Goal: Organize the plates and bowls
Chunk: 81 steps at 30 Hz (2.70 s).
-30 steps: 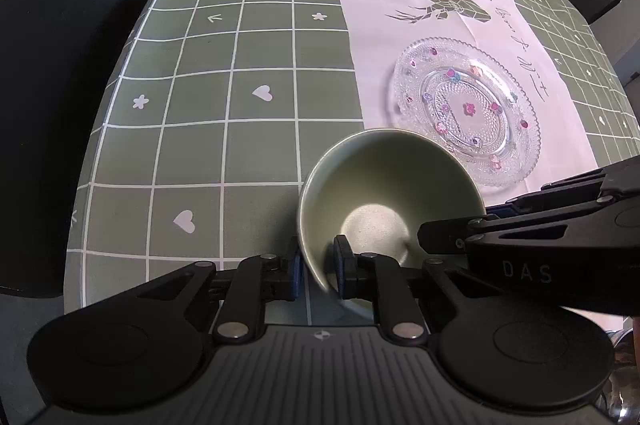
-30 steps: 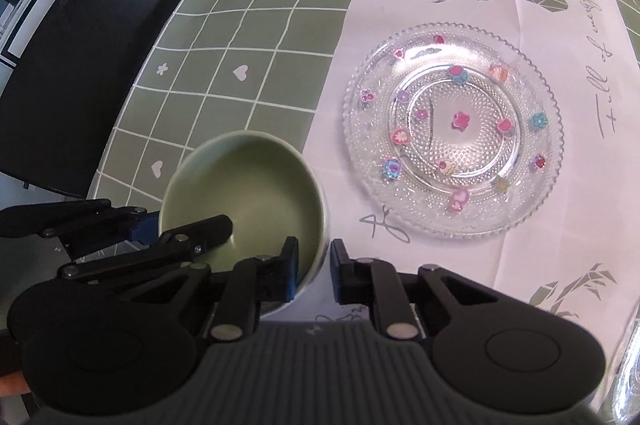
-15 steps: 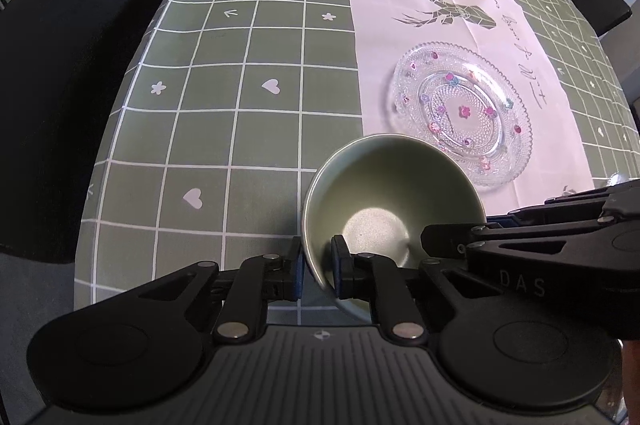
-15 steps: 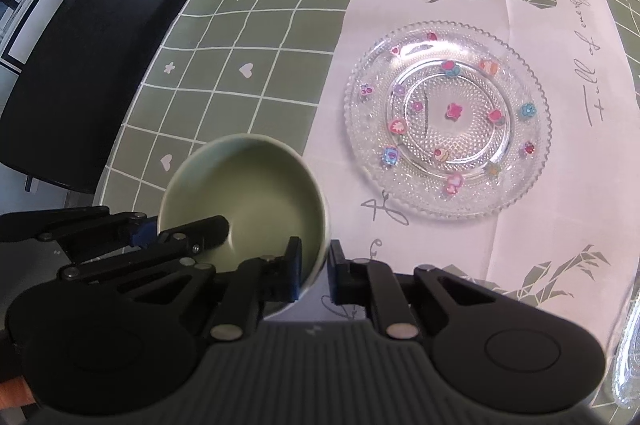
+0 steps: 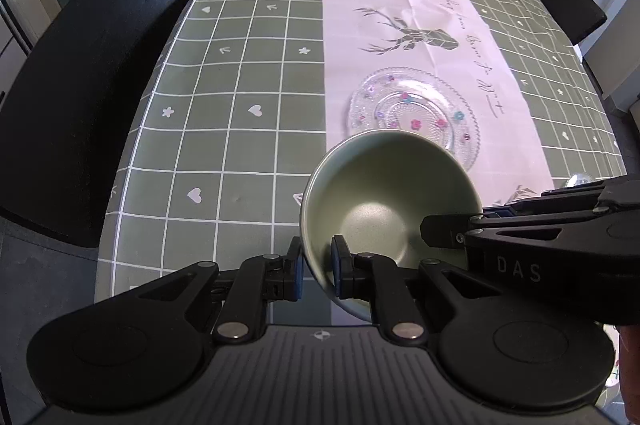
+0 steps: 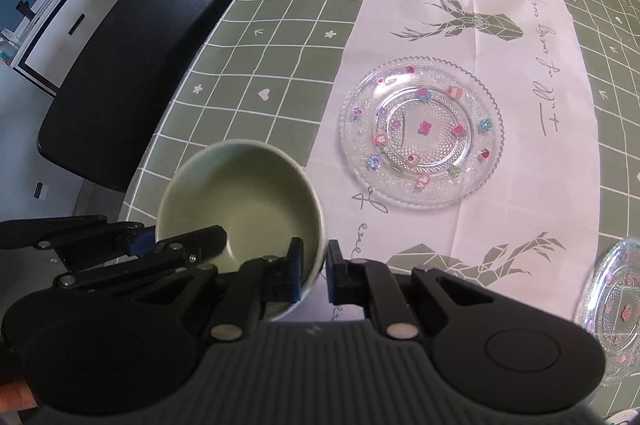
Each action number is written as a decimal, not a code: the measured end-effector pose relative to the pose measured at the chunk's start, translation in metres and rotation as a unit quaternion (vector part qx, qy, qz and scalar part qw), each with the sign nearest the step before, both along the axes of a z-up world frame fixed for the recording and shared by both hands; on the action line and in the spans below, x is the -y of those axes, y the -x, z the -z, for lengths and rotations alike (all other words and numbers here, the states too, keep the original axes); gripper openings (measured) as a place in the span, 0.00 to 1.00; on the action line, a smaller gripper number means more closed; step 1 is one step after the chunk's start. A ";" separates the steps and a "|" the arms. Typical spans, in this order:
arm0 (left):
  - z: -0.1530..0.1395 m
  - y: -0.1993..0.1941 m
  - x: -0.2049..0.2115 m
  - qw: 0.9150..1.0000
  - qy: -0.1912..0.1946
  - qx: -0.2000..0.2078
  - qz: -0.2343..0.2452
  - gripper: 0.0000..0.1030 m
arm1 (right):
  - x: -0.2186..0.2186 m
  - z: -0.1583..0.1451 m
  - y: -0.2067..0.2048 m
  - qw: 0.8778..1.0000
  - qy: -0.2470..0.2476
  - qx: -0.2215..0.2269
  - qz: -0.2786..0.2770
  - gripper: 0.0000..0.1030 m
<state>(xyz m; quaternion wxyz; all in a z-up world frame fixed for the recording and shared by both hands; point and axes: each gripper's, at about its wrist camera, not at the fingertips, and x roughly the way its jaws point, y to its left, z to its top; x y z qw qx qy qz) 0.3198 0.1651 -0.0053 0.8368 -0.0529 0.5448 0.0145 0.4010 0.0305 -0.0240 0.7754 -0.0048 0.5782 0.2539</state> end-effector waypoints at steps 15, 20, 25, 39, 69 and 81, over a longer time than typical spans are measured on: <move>-0.047 0.045 0.057 0.998 -0.026 0.030 0.038 0.16 | 0.058 -0.046 0.051 0.999 -0.013 0.042 0.010 0.07; -0.053 0.060 0.076 0.998 -0.029 0.033 0.052 0.16 | 0.079 -0.052 0.067 0.999 -0.013 0.050 0.014 0.07; -0.052 0.072 0.090 0.997 -0.025 0.026 0.061 0.17 | 0.095 -0.051 0.081 0.998 -0.011 0.051 0.017 0.07; -0.020 0.088 0.094 0.998 0.002 -0.029 0.053 0.16 | 0.099 -0.018 0.098 1.000 0.017 0.020 -0.003 0.07; 0.009 0.075 0.092 0.992 0.037 -0.106 0.058 0.17 | 0.094 0.015 0.089 0.999 0.039 -0.024 -0.016 0.08; 0.007 0.076 0.088 0.992 0.050 -0.104 0.052 0.18 | 0.095 0.014 0.088 0.999 0.037 -0.022 -0.014 0.12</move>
